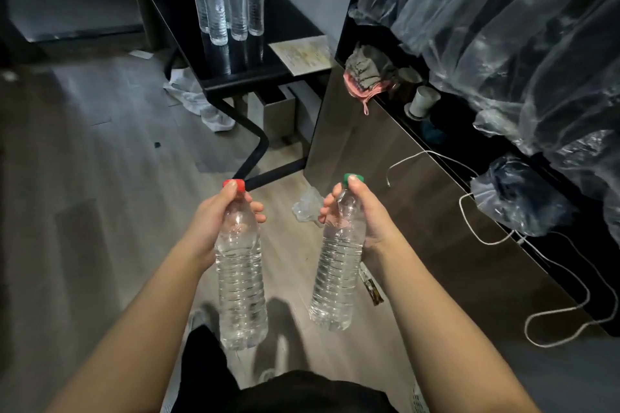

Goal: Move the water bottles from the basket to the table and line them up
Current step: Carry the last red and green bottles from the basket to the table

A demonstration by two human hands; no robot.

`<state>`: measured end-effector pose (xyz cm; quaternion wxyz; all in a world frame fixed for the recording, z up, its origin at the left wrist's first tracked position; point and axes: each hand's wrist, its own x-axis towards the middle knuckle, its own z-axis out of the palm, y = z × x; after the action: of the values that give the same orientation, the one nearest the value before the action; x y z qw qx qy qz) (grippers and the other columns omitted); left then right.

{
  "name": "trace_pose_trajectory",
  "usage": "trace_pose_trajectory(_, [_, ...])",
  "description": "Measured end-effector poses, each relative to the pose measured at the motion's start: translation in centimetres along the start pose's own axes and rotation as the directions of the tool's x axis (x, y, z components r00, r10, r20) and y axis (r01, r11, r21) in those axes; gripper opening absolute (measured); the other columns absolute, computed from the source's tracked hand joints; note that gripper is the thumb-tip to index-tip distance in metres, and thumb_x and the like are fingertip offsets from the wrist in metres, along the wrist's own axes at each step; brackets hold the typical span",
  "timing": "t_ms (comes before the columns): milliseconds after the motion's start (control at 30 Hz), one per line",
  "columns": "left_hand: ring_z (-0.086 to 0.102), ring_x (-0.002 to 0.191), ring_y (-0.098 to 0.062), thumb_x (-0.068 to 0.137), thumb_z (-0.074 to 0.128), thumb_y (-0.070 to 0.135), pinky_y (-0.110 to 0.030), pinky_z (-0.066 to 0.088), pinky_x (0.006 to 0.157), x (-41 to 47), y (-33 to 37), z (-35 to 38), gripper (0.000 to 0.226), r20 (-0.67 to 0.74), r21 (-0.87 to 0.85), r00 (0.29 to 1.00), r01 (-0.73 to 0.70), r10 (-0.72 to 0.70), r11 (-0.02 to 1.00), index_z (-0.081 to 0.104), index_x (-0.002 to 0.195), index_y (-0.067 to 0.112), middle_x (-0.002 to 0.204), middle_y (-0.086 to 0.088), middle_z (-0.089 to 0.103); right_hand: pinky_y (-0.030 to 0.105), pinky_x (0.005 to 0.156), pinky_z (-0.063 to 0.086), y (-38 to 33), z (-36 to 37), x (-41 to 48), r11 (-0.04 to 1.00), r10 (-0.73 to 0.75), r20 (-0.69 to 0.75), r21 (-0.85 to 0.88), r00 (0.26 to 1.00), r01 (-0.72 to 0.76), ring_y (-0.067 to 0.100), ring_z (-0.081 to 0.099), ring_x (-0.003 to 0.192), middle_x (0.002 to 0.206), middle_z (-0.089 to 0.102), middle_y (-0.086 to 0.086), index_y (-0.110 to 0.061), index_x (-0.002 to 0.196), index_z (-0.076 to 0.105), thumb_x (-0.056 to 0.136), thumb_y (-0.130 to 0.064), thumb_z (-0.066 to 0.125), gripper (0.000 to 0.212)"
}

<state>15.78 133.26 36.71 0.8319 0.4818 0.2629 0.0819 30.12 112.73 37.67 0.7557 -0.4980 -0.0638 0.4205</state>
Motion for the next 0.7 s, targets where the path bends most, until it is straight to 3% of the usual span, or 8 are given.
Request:
trace_pose_trajectory(167, [0.071,0.083,-0.03,0.092,0.051,0.042,-0.043,0.053,0.078,5.9,3.4,-3.5,0.036,0.023,0.055,0.999,0.023,-0.024,0.998,0.06,0.085,0.008,0.099,-0.021,0.072,0.038,0.068,0.059,0.1,2.6,5.8,0.998,-0.053,-0.144,-0.038,0.988,0.048,0.03,0.069,0.077,0.083,0.069,0.018,-0.009,0.071,0.065,0.081,-0.037,0.06,0.03])
trace_pose_trajectory(267, [0.07,0.09,-0.034,0.094,0.051,0.041,-0.046,0.052,0.083,9.7,6.4,-6.4,0.036,0.037,0.089,0.998,0.044,-0.048,0.995,0.059,0.089,0.006,0.103,-0.023,0.071,0.039,0.07,0.058,0.2,5.2,9.9,0.996,-0.079,-0.204,-0.051,0.976,0.07,0.029,0.069,0.078,0.084,0.07,0.018,-0.01,0.073,0.066,0.08,-0.037,0.062,0.029])
trace_pose_trajectory(367, [0.07,0.083,-0.033,0.093,0.053,0.04,-0.046,0.053,0.083,13.2,10.2,-9.5,0.036,0.032,0.104,0.998,0.05,-0.054,0.993,0.06,0.089,0.006,0.095,-0.021,0.071,0.038,0.07,0.057,-0.1,8.6,14.1,0.997,-0.079,-0.242,-0.018,0.967,0.077,0.026,0.068,0.069,0.077,0.068,0.015,-0.011,0.07,0.068,0.08,-0.037,0.063,0.028])
trace_pose_trajectory(700, [0.068,0.081,-0.036,0.092,0.056,0.04,-0.044,0.053,0.077,23.1,20.2,-17.5,0.035,0.054,0.196,0.999,-0.004,-0.007,0.981,0.063,0.085,0.007,0.09,-0.021,0.071,0.039,0.075,0.057,-0.7,17.6,26.1,0.993,-0.112,-0.249,-0.054,0.962,0.101,0.027,0.067,0.068,0.074,0.067,0.013,-0.007,0.083,0.062,0.088,-0.034,0.06,0.027])
